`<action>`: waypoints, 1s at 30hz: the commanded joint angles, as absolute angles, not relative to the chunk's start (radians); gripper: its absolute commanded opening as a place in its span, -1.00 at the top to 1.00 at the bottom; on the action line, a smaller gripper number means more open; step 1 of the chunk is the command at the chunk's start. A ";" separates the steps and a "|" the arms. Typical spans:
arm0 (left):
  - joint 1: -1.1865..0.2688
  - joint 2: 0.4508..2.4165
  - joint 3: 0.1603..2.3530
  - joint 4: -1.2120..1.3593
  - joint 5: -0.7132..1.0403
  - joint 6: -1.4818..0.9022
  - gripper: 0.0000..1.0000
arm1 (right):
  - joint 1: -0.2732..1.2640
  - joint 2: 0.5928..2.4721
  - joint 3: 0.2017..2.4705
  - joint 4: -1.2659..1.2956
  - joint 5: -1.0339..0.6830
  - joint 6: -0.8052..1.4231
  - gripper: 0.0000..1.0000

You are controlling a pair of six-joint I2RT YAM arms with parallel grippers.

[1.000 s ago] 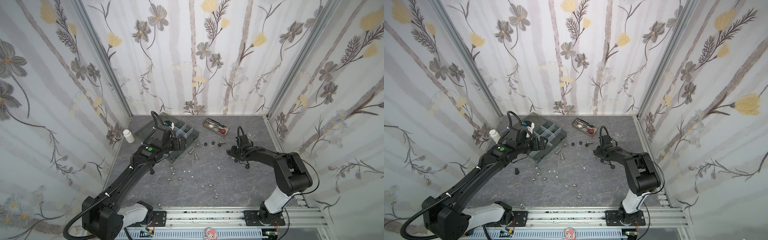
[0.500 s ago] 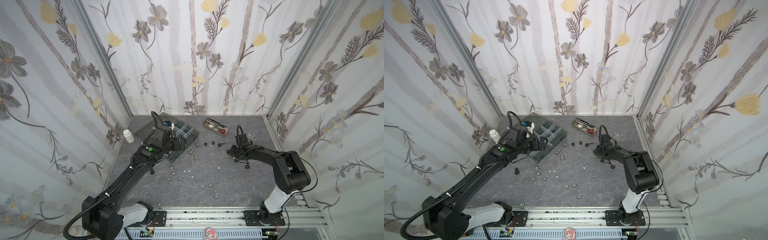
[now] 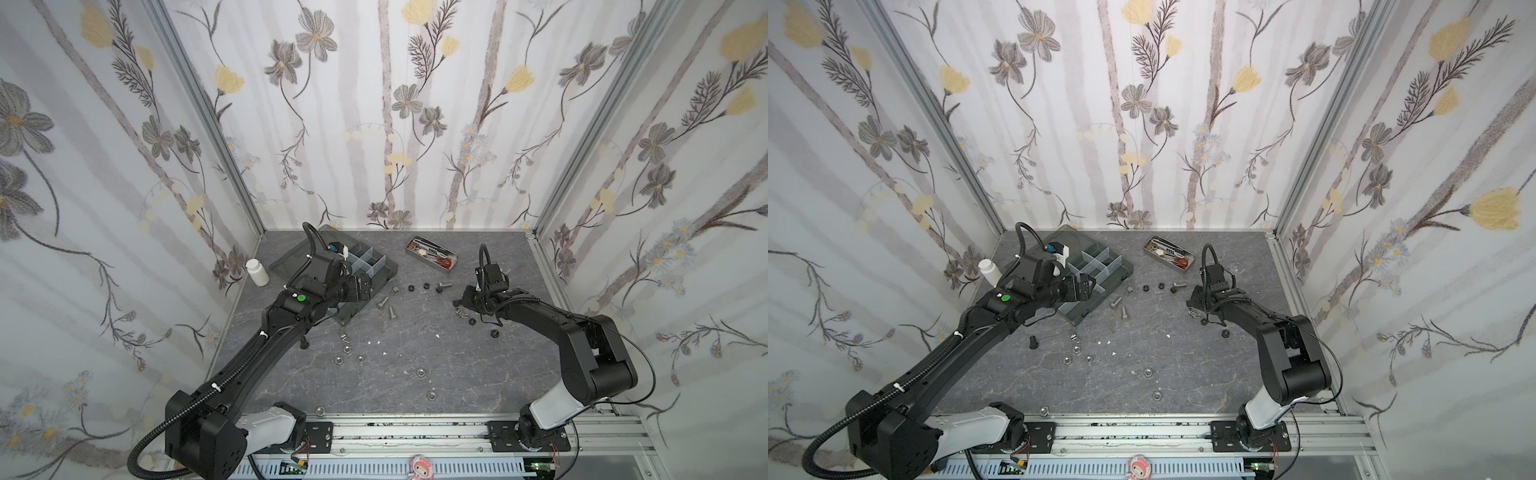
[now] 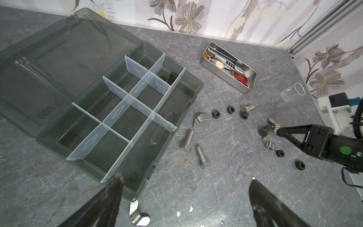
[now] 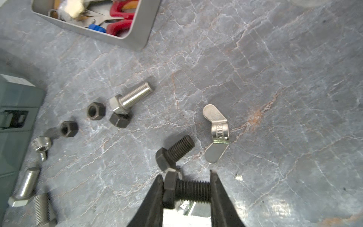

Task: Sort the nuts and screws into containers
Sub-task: 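Lower the right gripper onto a black bolt beside a wing nut and close, then lift the black bolt with the right gripper and carry it toward the organizer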

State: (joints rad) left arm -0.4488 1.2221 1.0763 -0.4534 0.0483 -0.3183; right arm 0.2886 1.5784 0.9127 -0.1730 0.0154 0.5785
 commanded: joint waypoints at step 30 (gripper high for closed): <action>-0.442 1.170 0.983 -0.511 -0.026 -0.367 -1.00 | 0.442 1.801 1.258 -0.018 -0.222 0.517 0.49</action>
